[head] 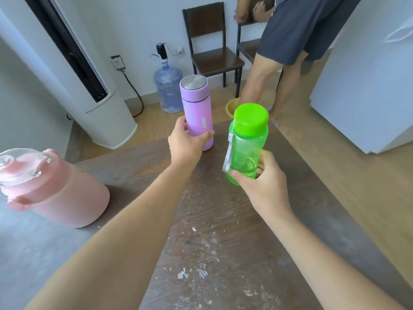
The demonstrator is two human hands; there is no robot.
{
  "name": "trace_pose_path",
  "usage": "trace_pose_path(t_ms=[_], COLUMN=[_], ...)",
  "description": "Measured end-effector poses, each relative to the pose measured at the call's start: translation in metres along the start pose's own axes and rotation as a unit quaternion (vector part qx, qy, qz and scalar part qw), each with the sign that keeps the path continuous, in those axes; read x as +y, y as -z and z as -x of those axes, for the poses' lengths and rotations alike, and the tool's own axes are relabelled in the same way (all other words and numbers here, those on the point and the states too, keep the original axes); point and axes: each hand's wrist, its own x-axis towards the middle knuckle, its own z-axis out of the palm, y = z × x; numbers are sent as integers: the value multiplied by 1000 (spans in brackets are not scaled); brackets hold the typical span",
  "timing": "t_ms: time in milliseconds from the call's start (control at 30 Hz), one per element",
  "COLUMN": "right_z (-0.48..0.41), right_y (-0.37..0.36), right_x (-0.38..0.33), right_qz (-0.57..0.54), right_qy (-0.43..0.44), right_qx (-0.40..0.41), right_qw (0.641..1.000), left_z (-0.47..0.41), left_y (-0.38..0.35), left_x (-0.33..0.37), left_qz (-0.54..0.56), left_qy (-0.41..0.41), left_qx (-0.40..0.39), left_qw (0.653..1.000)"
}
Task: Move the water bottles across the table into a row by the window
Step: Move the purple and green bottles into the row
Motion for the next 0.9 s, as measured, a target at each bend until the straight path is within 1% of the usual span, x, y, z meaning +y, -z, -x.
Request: trace_pose_path(t_ms=[133, 267, 400, 600, 767, 900], right_z=[7, 59, 134, 252, 336, 390], right_y=[4, 7, -11, -67, -120, -166], right_x=[-4, -20, -44, -84, -119, -151], right_qz=[28, 42, 24, 3, 1, 0], right_qy=[19, 37, 43, 43, 64, 95], right_qx=[10, -2, -54, -141, -218, -274], right_qw=[999, 998, 997, 989, 974, 957], left_z=[32, 83, 137, 221, 277, 315], left_y=[20, 69, 140, 271, 378, 456], left_x=[5, -4, -29, -91, -148, -189], left_qz=[37, 92, 118, 114, 105, 105], left_qy=[-25, -28, -21, 29, 72, 93], left_qx=[17, 21, 35, 81, 147, 214], left_qw=[999, 995, 992, 990, 981, 967])
